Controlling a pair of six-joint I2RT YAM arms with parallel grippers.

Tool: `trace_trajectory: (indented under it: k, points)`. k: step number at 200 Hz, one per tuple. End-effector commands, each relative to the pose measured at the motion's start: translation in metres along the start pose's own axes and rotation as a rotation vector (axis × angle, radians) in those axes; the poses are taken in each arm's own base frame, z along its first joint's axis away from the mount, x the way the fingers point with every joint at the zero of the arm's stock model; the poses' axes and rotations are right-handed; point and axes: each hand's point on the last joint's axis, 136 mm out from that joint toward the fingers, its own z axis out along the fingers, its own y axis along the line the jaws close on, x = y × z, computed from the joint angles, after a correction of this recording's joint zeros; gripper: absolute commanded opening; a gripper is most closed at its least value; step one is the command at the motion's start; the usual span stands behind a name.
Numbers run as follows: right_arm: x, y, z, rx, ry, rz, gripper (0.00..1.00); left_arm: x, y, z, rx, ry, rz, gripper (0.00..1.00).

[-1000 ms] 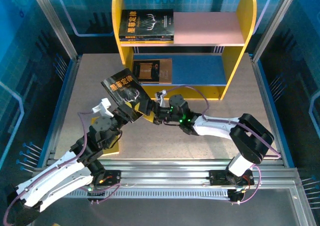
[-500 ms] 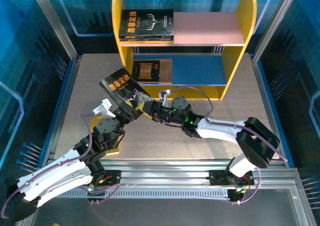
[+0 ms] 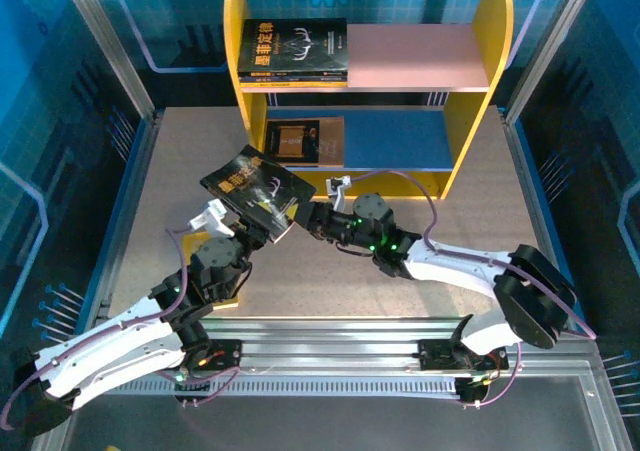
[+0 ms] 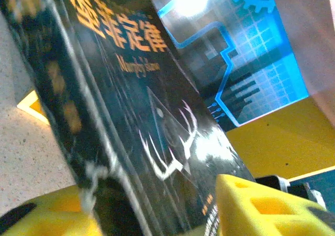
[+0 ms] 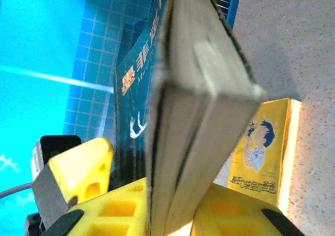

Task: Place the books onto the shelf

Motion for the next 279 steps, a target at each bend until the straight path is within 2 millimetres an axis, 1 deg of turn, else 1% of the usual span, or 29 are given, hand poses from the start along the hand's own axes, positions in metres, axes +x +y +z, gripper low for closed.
trace_trajectory:
  k: [1, 17, 26, 30, 36, 40, 48, 51, 67, 79, 101, 131, 146, 148, 151, 183, 197, 209, 223, 247, 279]
  points:
    - [-0.005, 0.003, -0.019, 0.024, -0.011, -0.120, 0.22, -0.013, 0.001, -0.006, -0.039, -0.038, -0.032, 0.56]
    - [-0.006, 0.003, -0.034, 0.053, 0.009, -0.180, 0.21, -0.018, 0.009, -0.012, -0.077, -0.041, -0.008, 0.59]
    - [-0.006, 0.004, -0.044, 0.075, 0.017, -0.215, 0.21, -0.020, 0.011, -0.015, -0.090, -0.042, 0.006, 0.61]
    - [-0.006, 0.001, -0.048, 0.094, 0.023, -0.227, 0.21, -0.022, 0.012, -0.016, -0.100, -0.041, 0.015, 0.61]
    - [-0.007, 0.003, -0.056, 0.103, 0.025, -0.250, 0.21, -0.024, 0.014, -0.018, -0.113, -0.039, 0.027, 0.62]
    - [-0.007, -0.001, -0.061, 0.126, 0.033, -0.254, 0.21, -0.025, 0.015, -0.020, -0.125, -0.038, 0.038, 0.62]
    - [-0.010, -0.002, -0.072, 0.142, 0.035, -0.271, 0.21, -0.027, 0.016, -0.022, -0.143, -0.032, 0.063, 0.64]
    - [-0.009, -0.002, -0.075, 0.149, 0.046, -0.275, 0.21, -0.028, 0.016, -0.022, -0.149, -0.029, 0.072, 0.64]
    - [-0.017, -0.002, -0.094, 0.179, 0.052, -0.305, 0.20, -0.032, 0.017, -0.024, -0.188, -0.007, 0.114, 0.66]
    - [-0.024, -0.001, -0.106, 0.201, 0.047, -0.335, 0.20, -0.031, 0.014, -0.022, -0.184, 0.018, 0.139, 0.69]
    - [-0.038, 0.000, -0.124, 0.239, 0.036, -0.374, 0.20, -0.029, 0.012, -0.015, -0.180, 0.084, 0.140, 0.70]
    - [-0.067, 0.003, -0.139, 0.246, -0.011, -0.396, 0.19, -0.025, 0.009, -0.001, -0.189, 0.219, 0.132, 0.69]
    - [-0.078, -0.003, -0.141, 0.251, -0.015, -0.389, 0.19, -0.024, 0.006, 0.007, -0.203, 0.288, 0.151, 0.69]
    - [-0.083, 0.005, -0.142, 0.238, -0.027, -0.400, 0.19, -0.024, 0.006, 0.008, -0.205, 0.295, 0.154, 0.69]
    - [-0.086, 0.007, -0.142, 0.232, -0.032, -0.402, 0.19, -0.023, 0.005, 0.010, -0.205, 0.312, 0.159, 0.69]
    - [-0.113, 0.012, -0.137, 0.195, -0.041, -0.402, 0.19, -0.013, -0.007, 0.027, -0.184, 0.445, 0.179, 0.69]
    - [-0.122, 0.017, -0.134, 0.162, -0.038, -0.404, 0.19, -0.011, -0.008, 0.033, -0.176, 0.469, 0.168, 0.69]
    - [-0.130, 0.018, -0.129, 0.152, -0.034, -0.409, 0.19, -0.009, -0.006, 0.037, -0.170, 0.478, 0.149, 0.69]
    - [-0.138, 0.015, -0.122, 0.144, -0.019, -0.411, 0.19, -0.009, -0.005, 0.040, -0.160, 0.489, 0.124, 0.69]
    - [-0.153, 0.018, -0.114, 0.111, -0.021, -0.437, 0.19, -0.011, -0.002, 0.041, -0.164, 0.489, 0.105, 0.69]
    - [-0.175, 0.014, -0.101, 0.042, -0.011, -0.429, 0.19, -0.015, -0.006, 0.041, -0.149, 0.487, 0.099, 0.69]
